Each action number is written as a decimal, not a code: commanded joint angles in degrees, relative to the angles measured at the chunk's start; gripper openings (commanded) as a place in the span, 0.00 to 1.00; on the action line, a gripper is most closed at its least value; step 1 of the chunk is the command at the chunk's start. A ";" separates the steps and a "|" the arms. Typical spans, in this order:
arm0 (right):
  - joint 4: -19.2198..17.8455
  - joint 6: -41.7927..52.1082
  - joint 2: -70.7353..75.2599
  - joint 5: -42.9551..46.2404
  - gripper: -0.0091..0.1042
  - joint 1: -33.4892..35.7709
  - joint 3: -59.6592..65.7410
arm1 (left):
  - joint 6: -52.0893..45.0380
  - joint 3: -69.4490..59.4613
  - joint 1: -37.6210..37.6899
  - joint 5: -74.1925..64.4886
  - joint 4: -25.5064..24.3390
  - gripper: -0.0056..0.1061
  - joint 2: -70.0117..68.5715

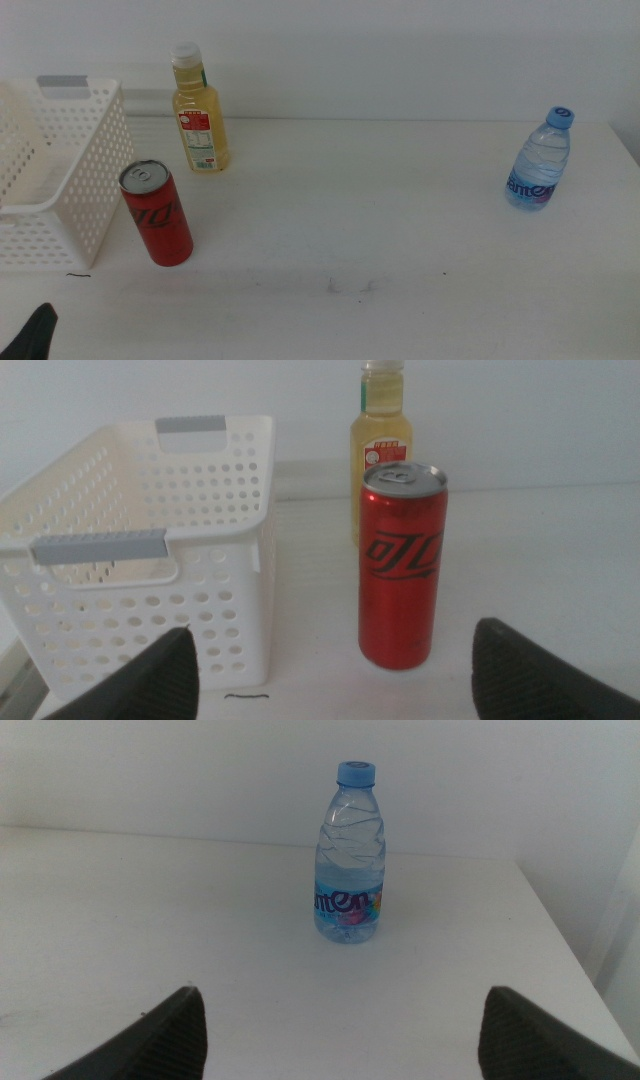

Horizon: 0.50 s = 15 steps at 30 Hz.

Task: Use arms to grab the bottles and put them into the dustbin to the left of the table.

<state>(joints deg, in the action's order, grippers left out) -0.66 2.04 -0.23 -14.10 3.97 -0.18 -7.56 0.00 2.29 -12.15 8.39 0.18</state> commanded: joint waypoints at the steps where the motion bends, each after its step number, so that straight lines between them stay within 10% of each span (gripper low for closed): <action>1: -0.28 0.31 0.23 0.43 0.86 -0.42 0.18 | 0.35 0.00 0.00 1.60 0.07 0.89 -0.18; 15: -0.28 0.31 0.23 0.43 0.86 -0.42 0.18 | -0.96 0.00 17.03 51.20 1.59 0.89 49.79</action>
<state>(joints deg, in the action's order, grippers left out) -0.66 2.04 -0.23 -14.10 3.97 -0.18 -8.72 0.00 17.98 30.55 9.20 45.05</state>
